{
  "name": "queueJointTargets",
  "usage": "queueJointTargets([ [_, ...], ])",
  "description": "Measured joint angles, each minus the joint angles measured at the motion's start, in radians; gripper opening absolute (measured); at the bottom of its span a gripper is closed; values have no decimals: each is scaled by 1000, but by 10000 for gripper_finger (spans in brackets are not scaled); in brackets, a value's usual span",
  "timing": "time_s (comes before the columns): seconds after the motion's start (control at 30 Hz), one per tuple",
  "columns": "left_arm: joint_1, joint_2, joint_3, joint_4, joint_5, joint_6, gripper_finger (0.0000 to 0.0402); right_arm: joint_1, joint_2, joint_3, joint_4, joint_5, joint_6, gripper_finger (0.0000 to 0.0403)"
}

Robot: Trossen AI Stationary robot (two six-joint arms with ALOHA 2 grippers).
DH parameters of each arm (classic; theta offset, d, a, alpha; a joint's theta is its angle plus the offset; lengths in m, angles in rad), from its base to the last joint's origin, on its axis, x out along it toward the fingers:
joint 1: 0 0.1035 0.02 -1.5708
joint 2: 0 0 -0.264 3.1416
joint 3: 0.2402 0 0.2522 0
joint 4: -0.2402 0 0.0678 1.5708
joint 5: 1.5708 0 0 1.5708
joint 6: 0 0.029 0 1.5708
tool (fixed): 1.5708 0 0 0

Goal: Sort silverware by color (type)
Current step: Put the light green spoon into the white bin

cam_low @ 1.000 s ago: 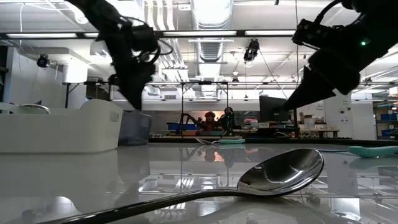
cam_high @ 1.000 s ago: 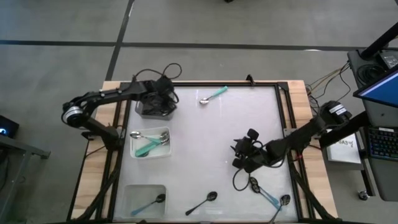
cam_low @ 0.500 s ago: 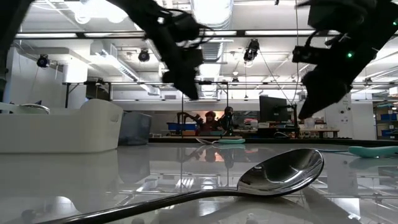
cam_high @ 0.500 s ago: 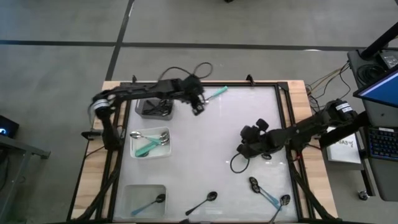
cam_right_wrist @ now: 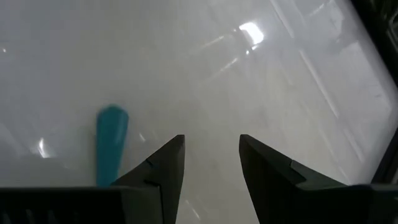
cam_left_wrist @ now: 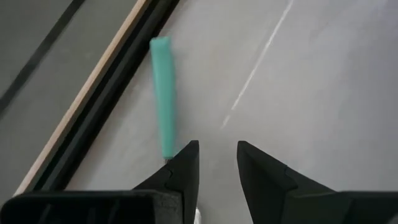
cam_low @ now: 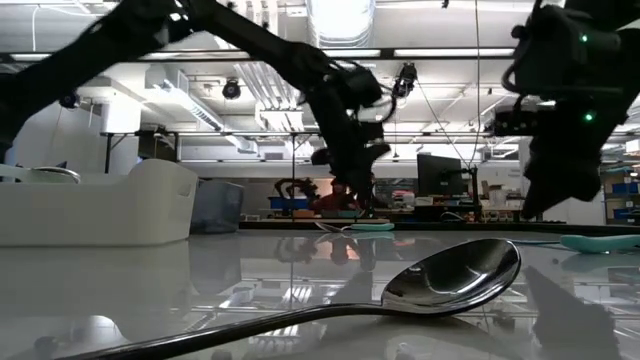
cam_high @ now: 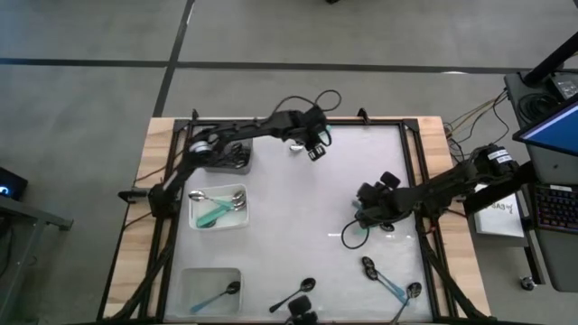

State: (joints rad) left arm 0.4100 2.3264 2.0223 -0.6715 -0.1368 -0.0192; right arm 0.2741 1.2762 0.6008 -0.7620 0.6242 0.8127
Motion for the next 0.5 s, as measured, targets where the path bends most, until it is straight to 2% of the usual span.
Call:
queueJointTargets([
  [0.13,3,124,178,-125,-109,18,91,0,0,-32,1,-9,15,146],
  [0.23,14,203,322,-218,-112,13,91,0,0,-51,2,-33,39,146],
  [0.27,18,222,338,-224,-112,6,91,0,0,-56,2,-37,47,146],
  [0.33,27,209,293,-200,-56,-3,91,0,0,-65,4,-51,52,146],
  [0.5,38,184,264,-182,-32,-91,91,0,0,-76,4,-62,51,146],
])
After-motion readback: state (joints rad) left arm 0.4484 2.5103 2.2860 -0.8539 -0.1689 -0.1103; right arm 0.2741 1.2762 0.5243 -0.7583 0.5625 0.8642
